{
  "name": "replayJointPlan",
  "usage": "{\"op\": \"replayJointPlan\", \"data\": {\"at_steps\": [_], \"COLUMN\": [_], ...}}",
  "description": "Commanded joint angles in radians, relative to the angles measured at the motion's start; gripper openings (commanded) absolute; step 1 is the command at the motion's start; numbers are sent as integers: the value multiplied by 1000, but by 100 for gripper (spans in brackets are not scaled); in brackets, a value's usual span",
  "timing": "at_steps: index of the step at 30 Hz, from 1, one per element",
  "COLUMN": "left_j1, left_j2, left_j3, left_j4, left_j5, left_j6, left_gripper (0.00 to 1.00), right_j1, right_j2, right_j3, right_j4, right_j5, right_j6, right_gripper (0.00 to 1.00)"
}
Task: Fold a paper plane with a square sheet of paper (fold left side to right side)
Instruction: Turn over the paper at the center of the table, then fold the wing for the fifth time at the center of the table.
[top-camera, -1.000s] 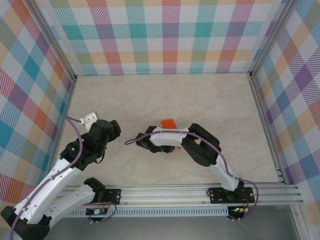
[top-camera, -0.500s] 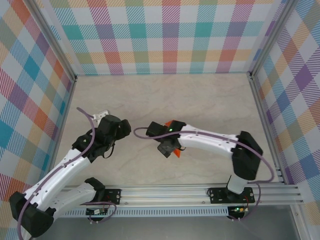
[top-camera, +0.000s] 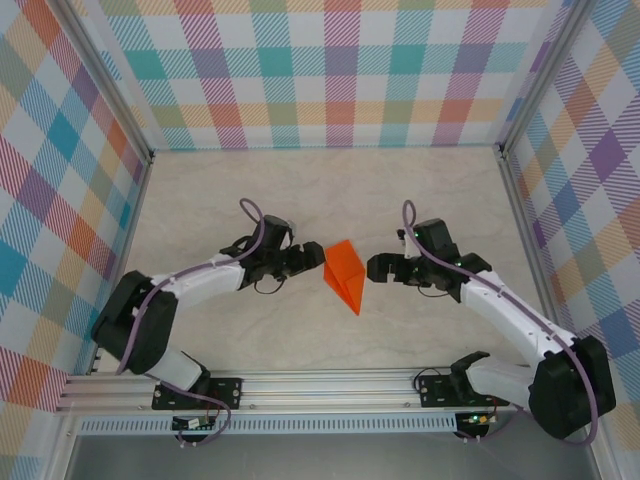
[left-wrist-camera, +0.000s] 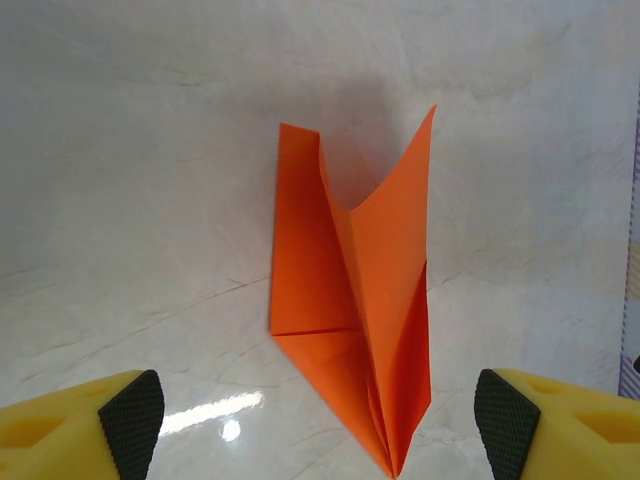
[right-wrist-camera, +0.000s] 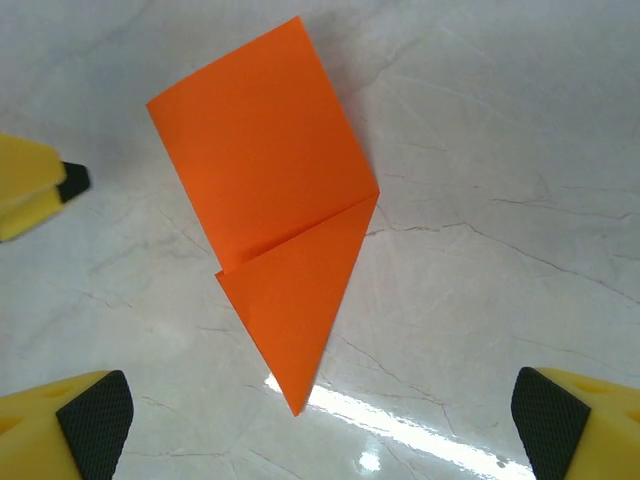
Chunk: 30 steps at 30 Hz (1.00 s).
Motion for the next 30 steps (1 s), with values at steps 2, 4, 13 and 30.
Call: {"op": "replayJointPlan", "data": {"at_steps": [2,4,13,30], "left_j1": [-12,-14,-16,-7], "left_j2": [112,169,334,313], "left_j3": [62,90,194,133], "left_j4": [194,233,221,295], "left_j5": [128,153,160,246], "left_j6": [-40,-44,-12,202], "left_gripper": [78,74,53,0], "right_j1": [-76,-91,-138,-254], "right_j2": [-67,-91,-132,102], "right_j3": [-56,-67,-86,-32], "right_j4": [107,91,58,194], "right_j5": [-208,-215,-243,-468], "right_j6": [54,41,27,-121], "right_gripper": [100,100,100,96]}}
